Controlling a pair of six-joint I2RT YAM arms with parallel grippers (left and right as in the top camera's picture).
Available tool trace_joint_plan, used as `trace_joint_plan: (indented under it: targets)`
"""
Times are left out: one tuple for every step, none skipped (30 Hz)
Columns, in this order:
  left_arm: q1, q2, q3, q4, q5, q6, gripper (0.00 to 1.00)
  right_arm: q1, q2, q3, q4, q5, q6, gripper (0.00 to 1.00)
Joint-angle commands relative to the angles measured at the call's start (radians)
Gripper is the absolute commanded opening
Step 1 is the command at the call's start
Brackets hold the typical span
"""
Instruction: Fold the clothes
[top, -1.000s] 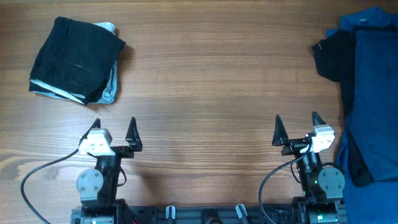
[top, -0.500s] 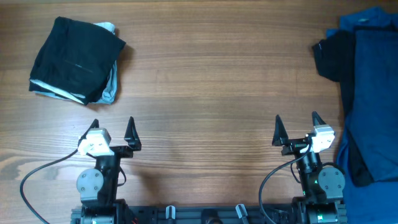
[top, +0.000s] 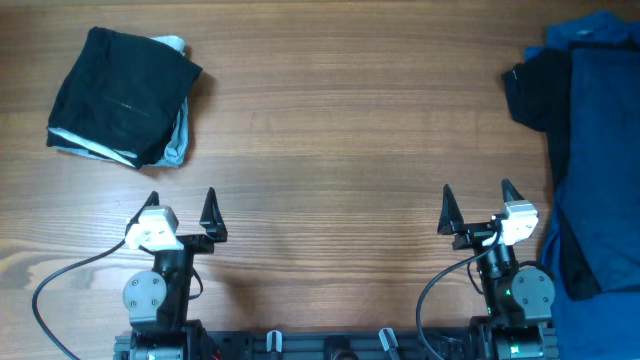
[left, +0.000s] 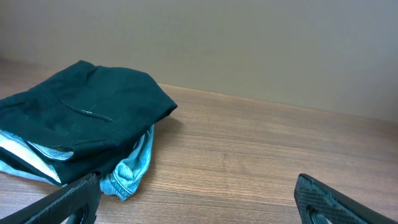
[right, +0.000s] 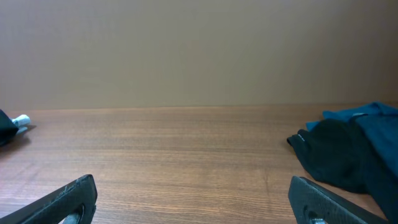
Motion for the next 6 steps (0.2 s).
trace_joint_plan:
  targets:
    - [-0.006,-0.010,-0.010,0.002,-0.017,-0.002,1.00,0.004,-0.003,-0.001,0.004,-0.015,-0.011,1.00]
    - [-0.006,-0.010,-0.010,0.002,-0.017,-0.002,1.00,0.004,-0.003,-0.001,0.004,-0.015,-0.011,1.00]
    - [-0.006,-0.010,-0.010,0.002,-0.017,-0.002,1.00,0.004,-0.003,-0.001,0.004,-0.015,-0.011,0.99]
    - [-0.006,-0.010,-0.010,0.002,-0.017,-0.002,1.00,0.004,-0.003,-0.001,0.004,-0.015,-0.010,1.00]
    - [-0.006,-0.010,-0.010,0.002,-0.017,-0.002,1.00,0.004,-0.003,-0.001,0.004,-0.015,-0.011,1.00]
    - [-0.006,-0.010,-0.010,0.002,-0.017,-0.002,1.00,0.004,-0.003,-0.001,0.004,-0.015,-0.011,1.00]
